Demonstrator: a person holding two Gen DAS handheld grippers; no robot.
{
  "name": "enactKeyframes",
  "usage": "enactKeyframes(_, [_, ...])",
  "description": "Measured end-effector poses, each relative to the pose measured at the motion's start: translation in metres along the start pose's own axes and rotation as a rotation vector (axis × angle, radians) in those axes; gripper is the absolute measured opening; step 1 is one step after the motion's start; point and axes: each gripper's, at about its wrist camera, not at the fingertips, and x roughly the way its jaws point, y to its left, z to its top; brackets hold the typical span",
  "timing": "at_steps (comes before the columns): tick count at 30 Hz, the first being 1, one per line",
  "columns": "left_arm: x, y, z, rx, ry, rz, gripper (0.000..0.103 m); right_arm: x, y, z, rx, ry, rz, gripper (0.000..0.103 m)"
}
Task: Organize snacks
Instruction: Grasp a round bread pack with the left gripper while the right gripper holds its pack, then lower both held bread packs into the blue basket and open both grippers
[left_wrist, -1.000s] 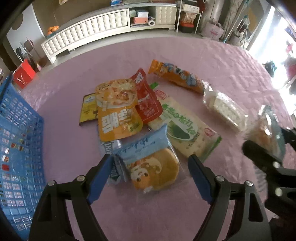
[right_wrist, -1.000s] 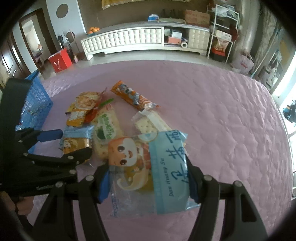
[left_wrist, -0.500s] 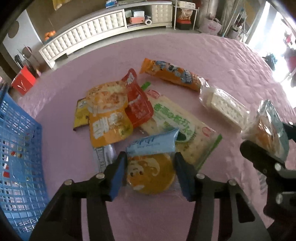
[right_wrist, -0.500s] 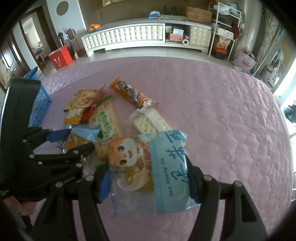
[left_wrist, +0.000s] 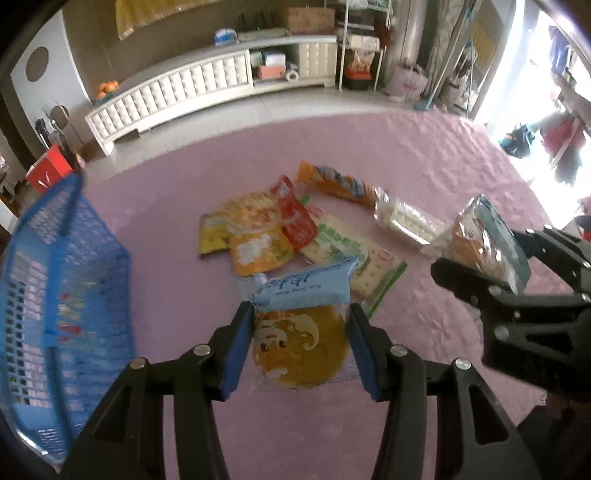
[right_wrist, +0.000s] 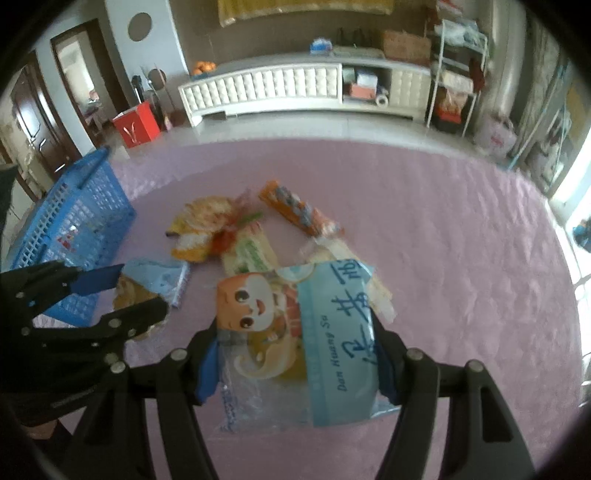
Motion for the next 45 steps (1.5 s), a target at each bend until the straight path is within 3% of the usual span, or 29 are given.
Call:
enactKeyframes(8, [-0.076,0.055,-0.008,-0.052,-0.111,0.021,0.048,-0.030,0.055,0.025,-0.028,-0.058,0.069,0.071])
enactKeyframes(18, [-0.129,0.132,-0.037,-0.092,-0.170,0.060,0.048,-0.059,0.140,0.042,-0.093,-0.126,0.064,0.071])
enactKeyframes(22, [-0.144,0.162,-0.052,-0.105,-0.189,0.069,0.048,-0.055,0.166,0.045,-0.099,-0.112,0.099,0.071])
enactKeyframes(31, [-0.146,0.215,-0.079,-0.155,-0.183,0.073,0.048,-0.039,0.231,0.052,-0.161,-0.079,0.156,0.071])
enactKeyframes(41, [-0.137,0.273,-0.101,-0.267,-0.172,0.028,0.048,-0.014,0.270,0.058,-0.181,-0.014,0.157,0.071])
enactKeyframes(45, [-0.136,0.277,-0.105,-0.278,-0.176,0.016,0.048,-0.006,0.284,0.057,-0.201,0.001,0.158,0.071])
